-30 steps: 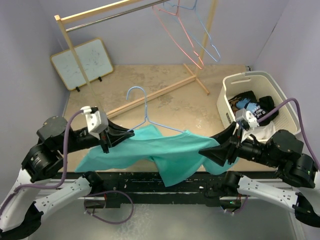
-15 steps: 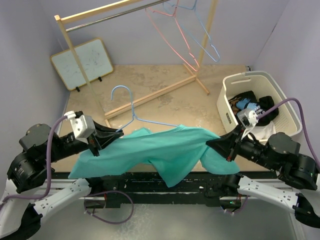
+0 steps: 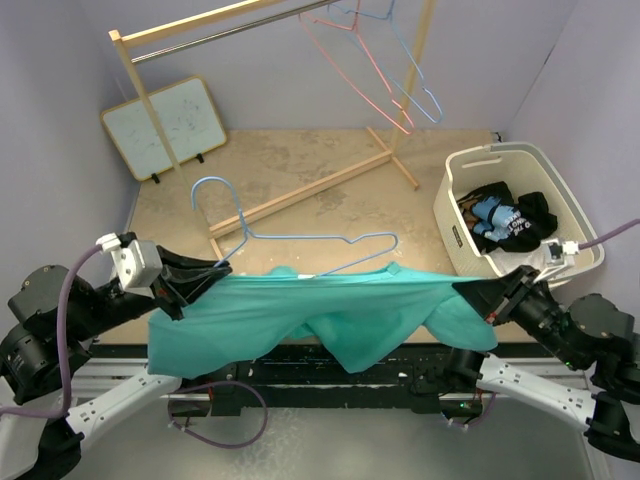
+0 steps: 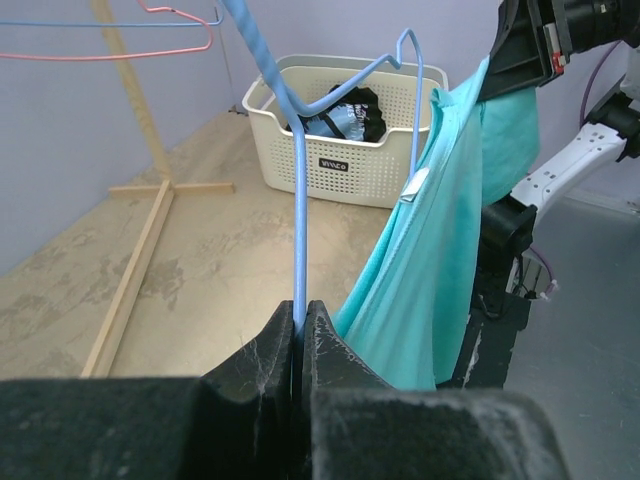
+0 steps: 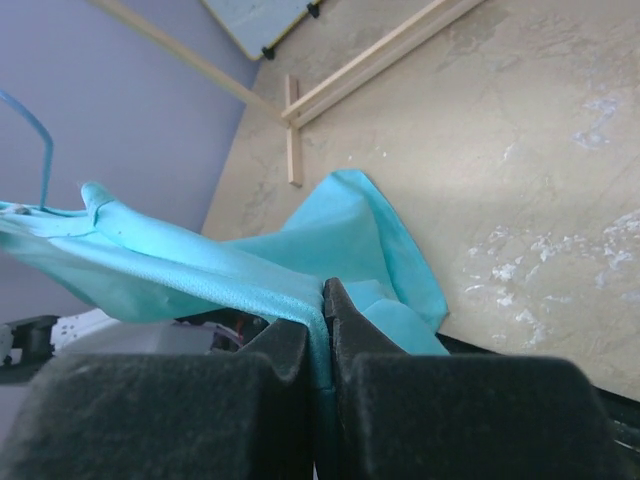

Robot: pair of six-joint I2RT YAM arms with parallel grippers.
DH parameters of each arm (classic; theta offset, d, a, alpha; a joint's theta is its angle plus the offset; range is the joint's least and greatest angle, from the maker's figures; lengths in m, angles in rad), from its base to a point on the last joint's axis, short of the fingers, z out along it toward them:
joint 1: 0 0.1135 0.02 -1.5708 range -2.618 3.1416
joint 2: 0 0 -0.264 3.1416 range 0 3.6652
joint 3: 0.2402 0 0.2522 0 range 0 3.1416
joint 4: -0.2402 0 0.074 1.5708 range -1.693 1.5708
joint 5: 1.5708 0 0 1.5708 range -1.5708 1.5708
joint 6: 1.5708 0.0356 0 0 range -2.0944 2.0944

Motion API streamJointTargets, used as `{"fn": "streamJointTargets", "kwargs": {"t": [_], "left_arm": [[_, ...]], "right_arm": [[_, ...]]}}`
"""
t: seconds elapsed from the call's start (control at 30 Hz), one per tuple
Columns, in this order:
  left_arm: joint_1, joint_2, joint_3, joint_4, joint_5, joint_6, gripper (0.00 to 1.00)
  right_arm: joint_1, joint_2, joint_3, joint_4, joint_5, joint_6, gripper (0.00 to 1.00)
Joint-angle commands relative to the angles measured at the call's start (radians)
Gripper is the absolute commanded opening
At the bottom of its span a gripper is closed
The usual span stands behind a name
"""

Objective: Remove the t-shirt from the hanger

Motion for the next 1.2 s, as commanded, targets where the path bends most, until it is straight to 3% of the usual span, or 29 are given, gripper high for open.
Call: {"fn": "streamJointTargets", "kwargs": {"t": [0.0, 0.07, 0.1, 0.2, 0.27, 0.63, 0.83, 1.17], "left_arm": [[0.008, -0.028, 0.022, 0.083, -0.102, 0.001, 0.00], [0.008, -0.018, 0.000, 0.118, -0.084, -0.007, 0.00], [0.009, -0.007, -0.009, 0.128, -0.073, -0.012, 0.00], [0.009, 0.037, -0.031, 0.149, -0.038, -0.012, 0.00], [0.008, 0.077, -0.038, 0.154, -0.005, -0.001, 0.00], [0.008, 0.192, -0.016, 0.105, 0.218, 0.052, 0.00], [0.008, 0.239, 0.007, 0.103, 0.345, 0.049, 0.00], [0.008, 0.248, 0.010, 0.169, 0.369, 0.026, 0.00]], "right_arm": [[0.000, 0.025, -0.034, -0.054, 0.103, -0.019, 0.00], [-0.001, 0.056, -0.052, 0.016, 0.027, -0.081, 0.00], [-0.001, 0.069, -0.061, 0.060, -0.025, -0.117, 0.05], [-0.001, 0.118, -0.061, 0.231, -0.149, -0.239, 0.43], [-0.001, 0.167, -0.030, 0.275, -0.252, -0.297, 0.53], [-0.001, 0.303, 0.162, 0.331, -0.530, -0.487, 0.52], [-0.001, 0.352, 0.192, 0.334, -0.523, -0.528, 0.52], [-0.002, 0.419, 0.143, 0.372, -0.647, -0.556, 0.52]]}}
